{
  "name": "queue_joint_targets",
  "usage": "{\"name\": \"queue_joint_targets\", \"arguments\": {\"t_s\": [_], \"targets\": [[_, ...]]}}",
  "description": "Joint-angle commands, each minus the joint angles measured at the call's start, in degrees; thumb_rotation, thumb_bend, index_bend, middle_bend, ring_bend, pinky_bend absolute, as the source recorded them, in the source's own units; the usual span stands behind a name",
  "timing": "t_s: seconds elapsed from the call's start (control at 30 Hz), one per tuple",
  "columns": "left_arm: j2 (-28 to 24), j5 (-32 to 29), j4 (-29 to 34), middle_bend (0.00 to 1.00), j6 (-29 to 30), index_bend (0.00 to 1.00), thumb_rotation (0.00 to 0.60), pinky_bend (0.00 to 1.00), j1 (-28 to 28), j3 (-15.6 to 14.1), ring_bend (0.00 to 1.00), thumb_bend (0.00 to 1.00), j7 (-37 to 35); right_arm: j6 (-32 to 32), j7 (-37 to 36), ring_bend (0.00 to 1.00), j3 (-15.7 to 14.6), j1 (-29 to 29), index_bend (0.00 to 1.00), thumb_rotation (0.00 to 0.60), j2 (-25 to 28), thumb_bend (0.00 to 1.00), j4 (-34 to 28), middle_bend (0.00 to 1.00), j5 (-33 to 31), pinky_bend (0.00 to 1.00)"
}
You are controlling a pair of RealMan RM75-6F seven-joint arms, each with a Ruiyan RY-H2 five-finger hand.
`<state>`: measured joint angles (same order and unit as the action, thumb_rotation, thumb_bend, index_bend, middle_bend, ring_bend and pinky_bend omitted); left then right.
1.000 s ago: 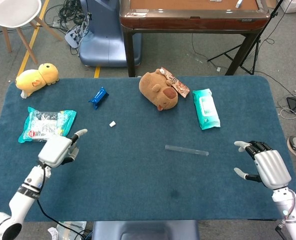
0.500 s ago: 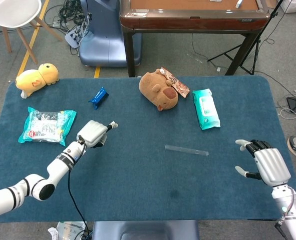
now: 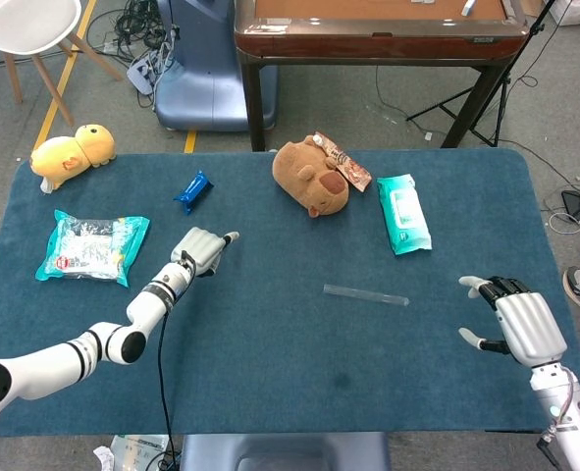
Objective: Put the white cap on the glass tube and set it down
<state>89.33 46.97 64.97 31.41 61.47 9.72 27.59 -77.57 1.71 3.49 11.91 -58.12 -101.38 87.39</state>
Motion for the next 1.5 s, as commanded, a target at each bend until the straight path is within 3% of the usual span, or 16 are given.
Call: {"name": "queue_joint_targets", "arguments": {"t_s": [0.03,0.43,0.87,1.5], "targets": [[1.59,-3.43,-1.8,1.0,0.08,0.13,0.6,1.0,1.4,-1.52,1.0,0.75,1.61,0.05,-0.21,0.28,-0.07,-0.06,0.26,0.6,0.02,0.17,-0.06,0.42,-0.09,0.3],[5.11,-10.67,-7.25,1.0,0.07,0.13,0.6,1.0,4.6,-4.3,1.0,0.75,4.92,0.12,-0.48,0.29,-0.22,-0.3,0.26,0.6,-0.07,0.17,0.14,0.42,-0.56,0.3],[6.83,-14.02,-10.91,1.0,-1.07,0.13,0.6,1.0,5.46,-6.88,1.0,0.75,5.93,0.89,-0.73,0.29,-0.2,-0.14,0.26,0.6,-0.44,0.17,0.58,0.42,-1.36,0.3],[0.59,-13.71,-1.14,1.0,3.3,0.14,0.6,1.0,4.08,-10.31,1.0,0.75,7.18,0.9,0.14,0.29,-0.26,0.03,0.26,0.6,-0.7,0.17,-0.01,0.42,-0.94,0.3]]}}
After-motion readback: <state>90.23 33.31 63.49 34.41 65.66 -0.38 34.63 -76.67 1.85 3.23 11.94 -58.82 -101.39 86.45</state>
